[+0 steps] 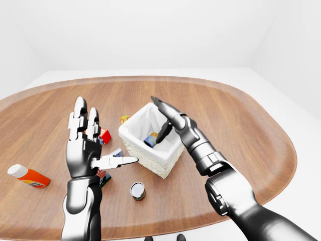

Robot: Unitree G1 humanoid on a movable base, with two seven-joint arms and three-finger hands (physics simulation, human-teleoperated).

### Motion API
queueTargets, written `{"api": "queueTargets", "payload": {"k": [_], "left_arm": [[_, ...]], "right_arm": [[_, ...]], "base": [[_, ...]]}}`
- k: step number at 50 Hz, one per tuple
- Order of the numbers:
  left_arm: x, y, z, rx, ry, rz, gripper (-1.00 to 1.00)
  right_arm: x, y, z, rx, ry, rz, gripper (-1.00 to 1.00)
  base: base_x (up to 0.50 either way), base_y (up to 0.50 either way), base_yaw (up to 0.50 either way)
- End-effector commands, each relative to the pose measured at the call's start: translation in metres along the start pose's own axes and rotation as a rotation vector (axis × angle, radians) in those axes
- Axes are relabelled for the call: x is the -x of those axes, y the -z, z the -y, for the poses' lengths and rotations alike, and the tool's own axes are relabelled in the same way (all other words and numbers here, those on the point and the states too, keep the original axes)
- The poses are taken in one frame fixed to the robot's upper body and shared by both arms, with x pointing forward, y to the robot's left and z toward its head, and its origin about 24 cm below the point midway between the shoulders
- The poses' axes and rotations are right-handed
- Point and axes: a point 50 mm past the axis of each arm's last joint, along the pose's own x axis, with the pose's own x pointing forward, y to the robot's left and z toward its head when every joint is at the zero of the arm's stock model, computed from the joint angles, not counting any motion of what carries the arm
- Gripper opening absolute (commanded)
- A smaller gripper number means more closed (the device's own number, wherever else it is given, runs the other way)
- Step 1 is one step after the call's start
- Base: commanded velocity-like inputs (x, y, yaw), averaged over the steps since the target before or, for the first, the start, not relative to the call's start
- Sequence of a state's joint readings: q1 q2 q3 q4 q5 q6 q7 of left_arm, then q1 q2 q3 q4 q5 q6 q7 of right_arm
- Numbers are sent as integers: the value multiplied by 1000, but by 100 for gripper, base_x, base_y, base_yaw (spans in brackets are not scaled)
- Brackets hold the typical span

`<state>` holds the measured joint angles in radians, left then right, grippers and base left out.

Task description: Pick up the alphabet soup, and put it in the basket.

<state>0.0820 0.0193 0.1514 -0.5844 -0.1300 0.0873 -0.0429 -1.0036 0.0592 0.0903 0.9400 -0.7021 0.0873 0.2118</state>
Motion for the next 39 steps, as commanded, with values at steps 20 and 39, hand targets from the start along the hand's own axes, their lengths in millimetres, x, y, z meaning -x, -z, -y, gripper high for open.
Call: {"api": "queueTargets", "payload": {"k": [20,39], "left_arm": [[-1,1,0,0,-1,-3,100],[0,1,0,-2,-1,-5,100]], "right_arm": [[18,-44,63,-1,208,201,100],[48,-84,102,-13,409,404,100]], "base": [[0,0,0],[0,0,0]]}}
